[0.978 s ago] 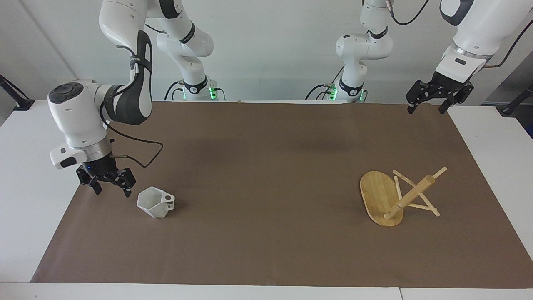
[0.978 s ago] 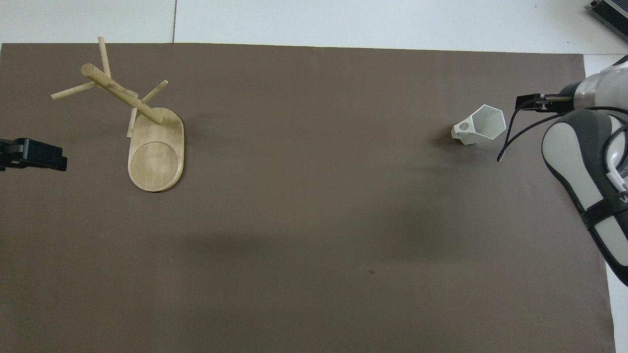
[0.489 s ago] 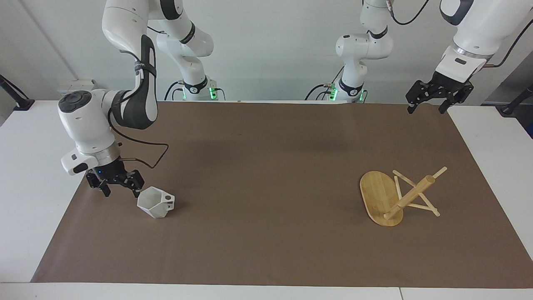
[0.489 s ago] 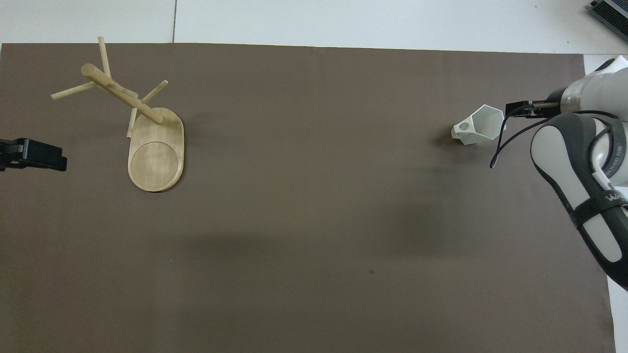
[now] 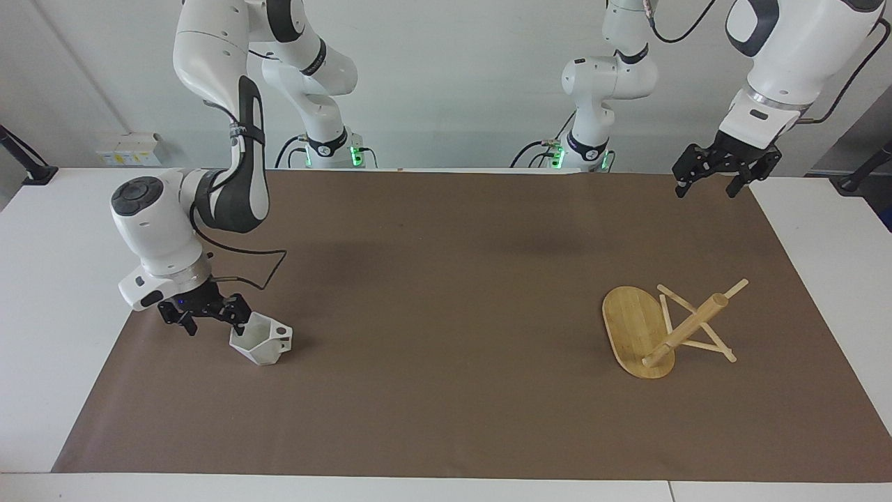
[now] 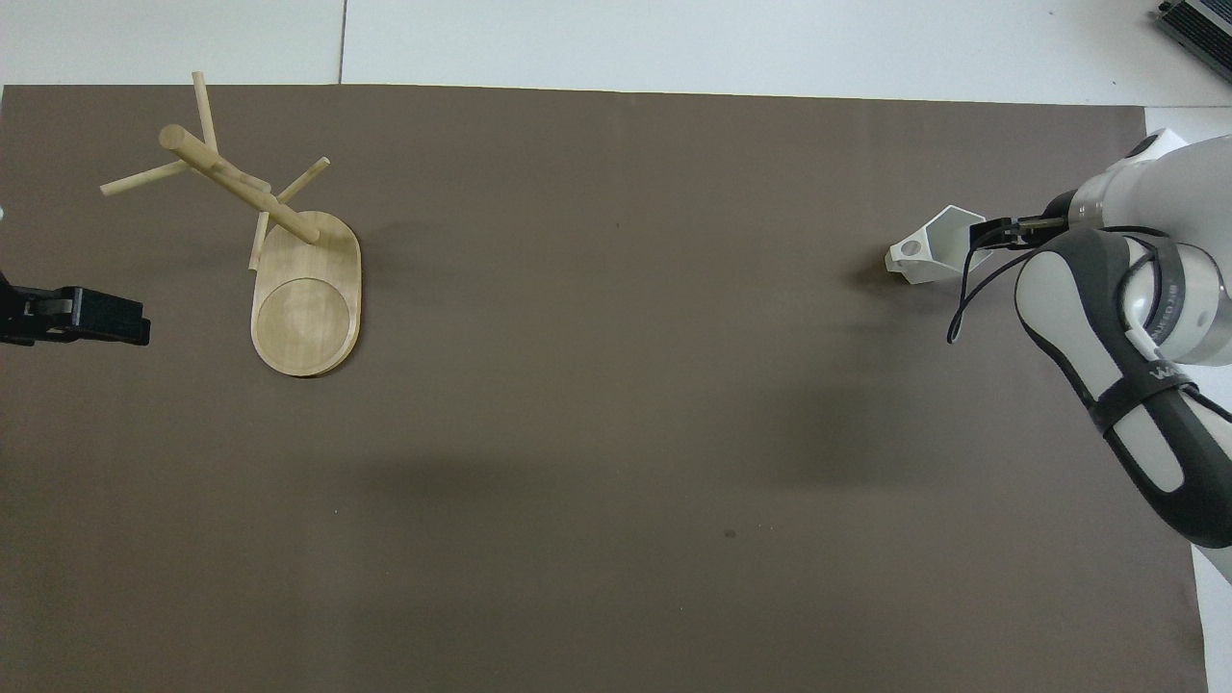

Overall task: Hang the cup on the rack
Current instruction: 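Close the right gripper on the cup handle while the left gripper advances, then lift the cup with the right gripper toward the open left gripper, then close the left gripper on the cup body beside the right gripper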

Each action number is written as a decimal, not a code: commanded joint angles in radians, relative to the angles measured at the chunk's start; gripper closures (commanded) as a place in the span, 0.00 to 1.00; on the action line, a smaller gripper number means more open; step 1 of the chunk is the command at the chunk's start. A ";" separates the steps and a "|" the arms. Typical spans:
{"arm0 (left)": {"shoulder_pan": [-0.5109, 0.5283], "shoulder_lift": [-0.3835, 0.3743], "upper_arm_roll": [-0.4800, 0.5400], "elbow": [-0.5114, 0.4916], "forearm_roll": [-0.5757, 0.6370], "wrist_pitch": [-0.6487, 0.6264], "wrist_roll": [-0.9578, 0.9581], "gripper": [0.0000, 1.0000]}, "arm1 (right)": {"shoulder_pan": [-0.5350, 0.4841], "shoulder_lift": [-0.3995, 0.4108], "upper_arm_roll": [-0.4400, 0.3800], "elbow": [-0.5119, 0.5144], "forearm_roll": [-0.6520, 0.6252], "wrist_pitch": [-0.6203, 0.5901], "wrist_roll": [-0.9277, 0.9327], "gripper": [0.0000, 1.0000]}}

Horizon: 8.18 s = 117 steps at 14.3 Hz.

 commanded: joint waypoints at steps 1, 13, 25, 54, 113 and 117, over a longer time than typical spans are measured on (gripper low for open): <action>0.007 -0.063 0.000 -0.097 -0.007 0.071 -0.020 0.00 | -0.005 0.003 0.005 -0.014 -0.010 0.037 -0.017 0.00; 0.009 -0.059 0.000 -0.137 -0.026 0.162 -0.169 0.00 | -0.003 0.012 0.034 -0.007 -0.007 0.042 -0.013 0.00; 0.009 -0.059 0.000 -0.138 -0.029 0.155 -0.172 0.00 | -0.005 0.008 0.034 -0.005 -0.009 0.040 -0.026 0.41; -0.001 -0.096 -0.026 -0.120 -0.333 -0.216 -1.016 0.00 | -0.005 -0.053 0.128 0.015 0.285 -0.041 -0.019 1.00; -0.096 -0.051 -0.023 -0.570 -1.382 0.482 -1.083 0.65 | 0.046 -0.055 0.752 0.058 0.628 0.071 0.248 1.00; -0.094 -0.051 -0.020 -0.566 -1.379 0.473 -1.080 1.00 | 0.043 -0.060 0.752 0.058 0.629 0.062 0.250 1.00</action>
